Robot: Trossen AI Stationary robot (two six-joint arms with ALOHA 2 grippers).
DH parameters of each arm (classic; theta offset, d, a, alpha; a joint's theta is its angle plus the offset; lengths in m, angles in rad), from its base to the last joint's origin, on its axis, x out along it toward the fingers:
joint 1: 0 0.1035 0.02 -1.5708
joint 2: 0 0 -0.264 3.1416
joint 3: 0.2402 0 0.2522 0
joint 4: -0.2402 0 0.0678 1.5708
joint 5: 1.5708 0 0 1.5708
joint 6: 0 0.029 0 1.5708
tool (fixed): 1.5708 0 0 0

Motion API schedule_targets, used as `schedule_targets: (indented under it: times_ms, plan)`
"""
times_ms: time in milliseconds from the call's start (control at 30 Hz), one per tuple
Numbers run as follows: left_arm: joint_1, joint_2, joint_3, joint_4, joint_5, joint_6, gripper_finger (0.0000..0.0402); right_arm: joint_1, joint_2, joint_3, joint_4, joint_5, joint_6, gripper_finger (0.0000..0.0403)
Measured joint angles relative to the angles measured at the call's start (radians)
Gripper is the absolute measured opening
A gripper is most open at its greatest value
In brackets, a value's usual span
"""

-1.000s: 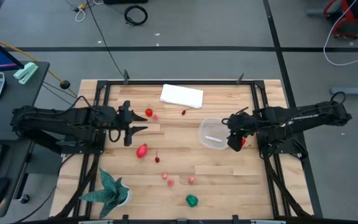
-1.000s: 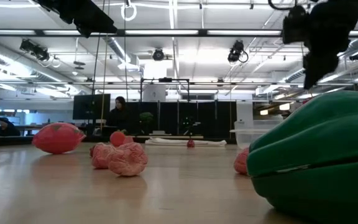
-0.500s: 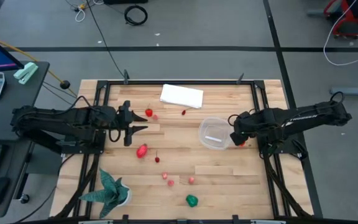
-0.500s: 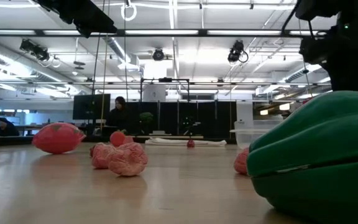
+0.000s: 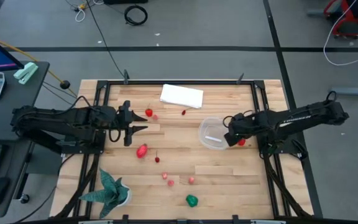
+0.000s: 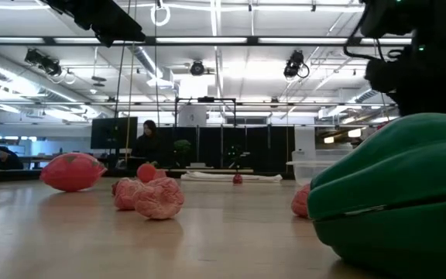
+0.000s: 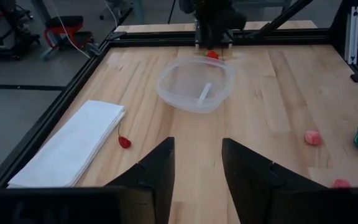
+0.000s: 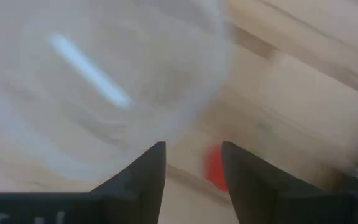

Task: Pick and placing Produce into tupperware
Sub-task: Put the right red strawberry into the transparent bin

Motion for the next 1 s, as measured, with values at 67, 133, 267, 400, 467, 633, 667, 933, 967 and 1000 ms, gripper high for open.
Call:
schedule_targets:
  times_ms: [67,133,267,400,467,633,667,933,967,1000]
  plan:
    - [0.0,0.0,0.0,0.0,0.0,0.0,0.0134,0.0,0.027,0.0,0.113,-0.001,-0.062,0.0164]
    - [0.0,0.0,0.0,0.0,0.0,0.0,0.0131,-0.007,0.053,0.0,0.203,-0.002,-0.124,0.0164]
    - [0.0,0.0,0.0,0.0,0.0,0.0,0.0133,-0.05,0.089,0.0,0.224,-0.003,-0.215,0.0164]
    - [0.0,0.0,0.0,0.0,0.0,0.0,0.0137,-0.069,0.127,0.0,0.181,-0.054,-0.196,0.0164]
    - [0.0,0.0,0.0,0.0,0.0,0.0,0.0139,-0.064,0.149,0.0,0.175,-0.088,-0.196,0.0164]
    - [0.0,0.0,0.0,0.0,0.0,0.001,0.0135,-0.057,0.174,0.0,0.175,-0.141,-0.205,0.0164]
    - [0.0,0.0,0.0,0.0,0.0,0.001,0.0134,-0.058,0.172,0.0,0.175,-0.141,-0.218,0.0164]
    - [0.0,0.0,0.0,0.0,0.0,0.001,0.0133,-0.101,0.097,0.0,0.23,-0.146,-0.294,0.0164]
    - [0.0,0.0,0.0,0.0,0.0,0.001,0.0134,-0.099,0.083,0.0,0.236,-0.163,-0.288,0.0164]
    - [0.0,0.0,0.0,0.0,0.0,0.001,0.0135,-0.091,0.071,0.0,0.24,-0.183,-0.27,0.0164]
